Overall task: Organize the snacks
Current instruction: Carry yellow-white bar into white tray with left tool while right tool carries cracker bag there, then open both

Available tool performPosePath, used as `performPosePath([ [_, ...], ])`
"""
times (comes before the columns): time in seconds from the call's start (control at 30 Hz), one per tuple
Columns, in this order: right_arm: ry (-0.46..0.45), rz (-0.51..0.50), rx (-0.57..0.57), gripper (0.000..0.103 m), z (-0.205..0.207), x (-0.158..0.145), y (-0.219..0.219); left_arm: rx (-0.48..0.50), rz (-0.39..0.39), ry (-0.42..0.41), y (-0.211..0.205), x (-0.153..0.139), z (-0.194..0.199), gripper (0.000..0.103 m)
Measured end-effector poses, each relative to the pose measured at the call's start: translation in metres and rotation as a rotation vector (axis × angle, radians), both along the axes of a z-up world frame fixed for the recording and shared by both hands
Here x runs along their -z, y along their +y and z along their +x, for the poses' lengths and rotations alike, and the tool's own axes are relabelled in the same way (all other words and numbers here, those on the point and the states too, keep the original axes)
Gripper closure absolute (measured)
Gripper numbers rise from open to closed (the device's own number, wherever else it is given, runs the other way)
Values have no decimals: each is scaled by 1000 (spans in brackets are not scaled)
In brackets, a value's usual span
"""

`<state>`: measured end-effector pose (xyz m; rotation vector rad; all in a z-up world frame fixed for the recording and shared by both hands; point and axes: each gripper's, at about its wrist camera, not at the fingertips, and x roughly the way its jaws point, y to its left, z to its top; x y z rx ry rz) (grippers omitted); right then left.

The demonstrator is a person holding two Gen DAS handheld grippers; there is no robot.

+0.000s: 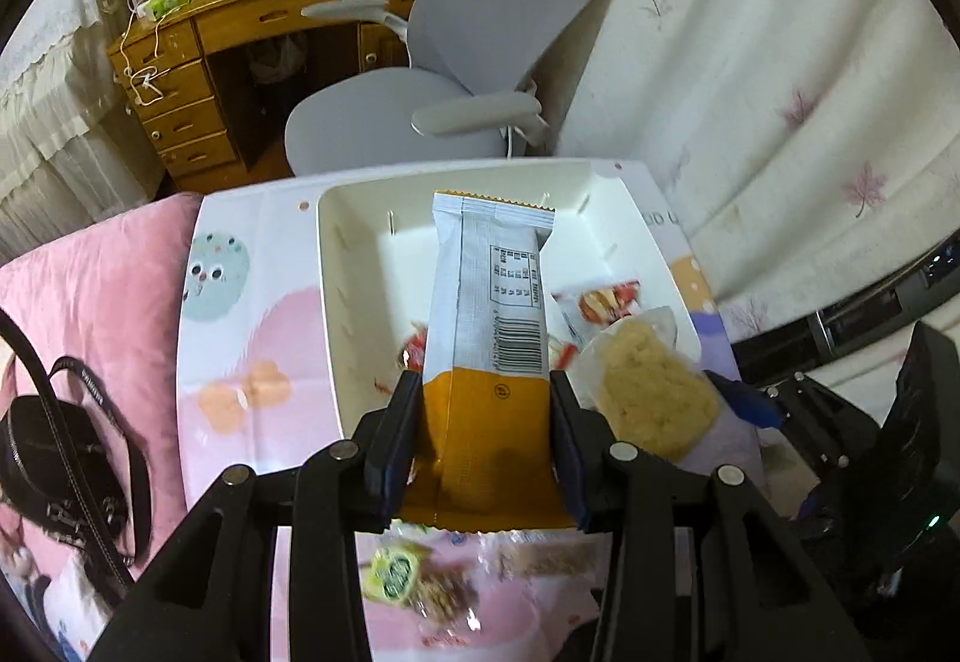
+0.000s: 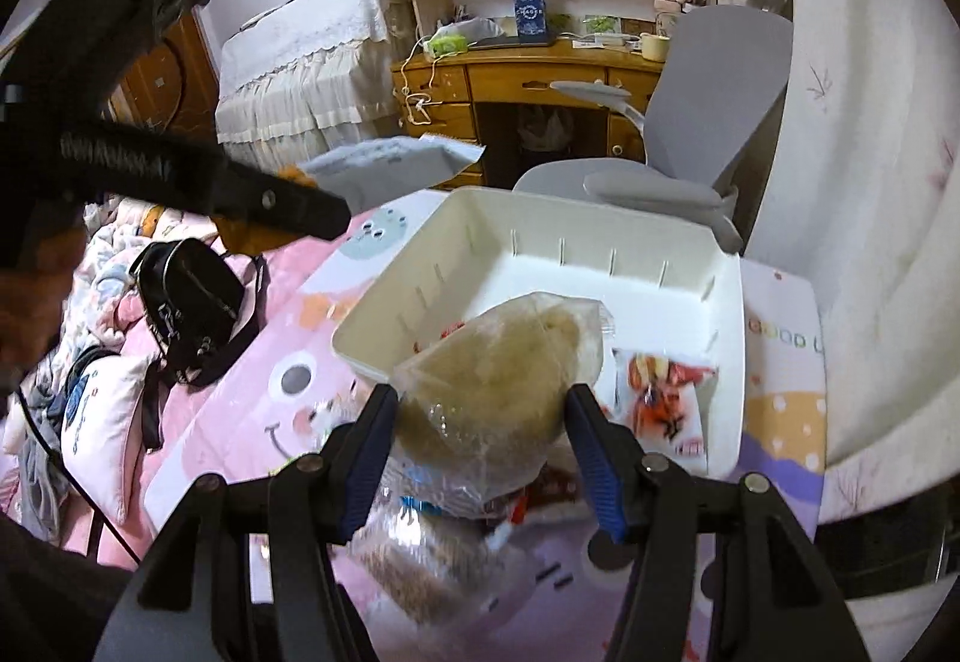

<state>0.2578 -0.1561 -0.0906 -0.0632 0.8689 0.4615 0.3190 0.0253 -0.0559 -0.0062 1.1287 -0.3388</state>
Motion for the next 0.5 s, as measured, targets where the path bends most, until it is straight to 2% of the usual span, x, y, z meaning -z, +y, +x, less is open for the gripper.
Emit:
performPosePath([
  [0.2, -3, -2, 64, 45, 29, 4, 7, -17, -76, -32, 21, 24, 22, 64],
  [0.5, 79, 9, 190, 45, 68, 14, 0, -42, -148, -37, 43, 60, 45, 63],
])
